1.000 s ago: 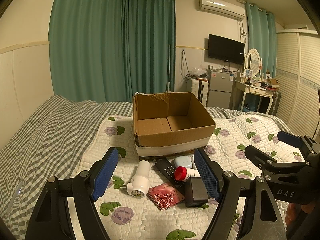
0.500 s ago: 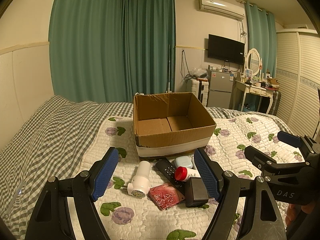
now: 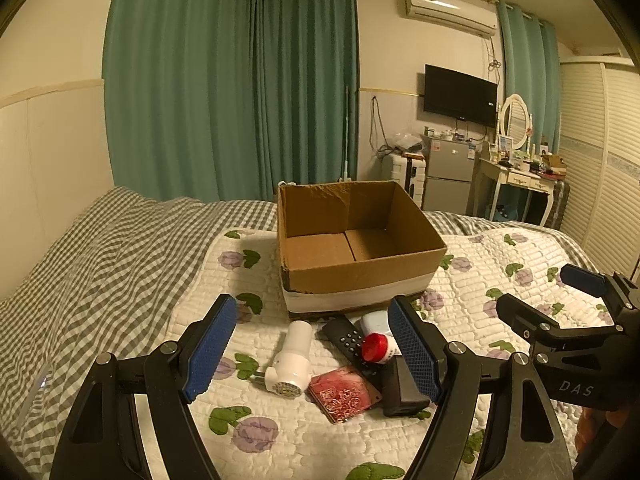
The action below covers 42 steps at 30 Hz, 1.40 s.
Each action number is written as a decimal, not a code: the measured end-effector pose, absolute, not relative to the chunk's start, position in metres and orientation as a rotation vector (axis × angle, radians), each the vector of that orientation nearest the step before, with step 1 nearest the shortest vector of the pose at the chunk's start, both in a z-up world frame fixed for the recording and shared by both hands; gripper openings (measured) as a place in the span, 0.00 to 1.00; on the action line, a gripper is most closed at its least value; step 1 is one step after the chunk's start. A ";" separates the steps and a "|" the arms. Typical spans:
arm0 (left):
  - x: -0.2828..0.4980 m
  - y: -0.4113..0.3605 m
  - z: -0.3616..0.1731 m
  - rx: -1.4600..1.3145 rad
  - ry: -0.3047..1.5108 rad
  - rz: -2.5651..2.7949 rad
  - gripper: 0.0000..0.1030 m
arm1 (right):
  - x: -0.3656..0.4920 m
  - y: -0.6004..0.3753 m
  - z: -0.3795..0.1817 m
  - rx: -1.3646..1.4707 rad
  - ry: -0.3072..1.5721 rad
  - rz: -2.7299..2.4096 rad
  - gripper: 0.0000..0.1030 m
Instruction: Organize rigid objects
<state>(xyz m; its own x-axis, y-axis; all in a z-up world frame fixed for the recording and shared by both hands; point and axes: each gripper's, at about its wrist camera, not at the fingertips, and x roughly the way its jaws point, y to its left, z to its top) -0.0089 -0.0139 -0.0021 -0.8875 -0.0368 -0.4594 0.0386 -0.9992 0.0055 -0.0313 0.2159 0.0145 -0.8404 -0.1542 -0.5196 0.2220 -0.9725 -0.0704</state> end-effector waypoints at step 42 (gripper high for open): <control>-0.124 -0.043 -0.136 1.417 -0.031 -2.783 0.62 | -0.118 0.205 -0.127 1.286 0.349 -2.456 0.75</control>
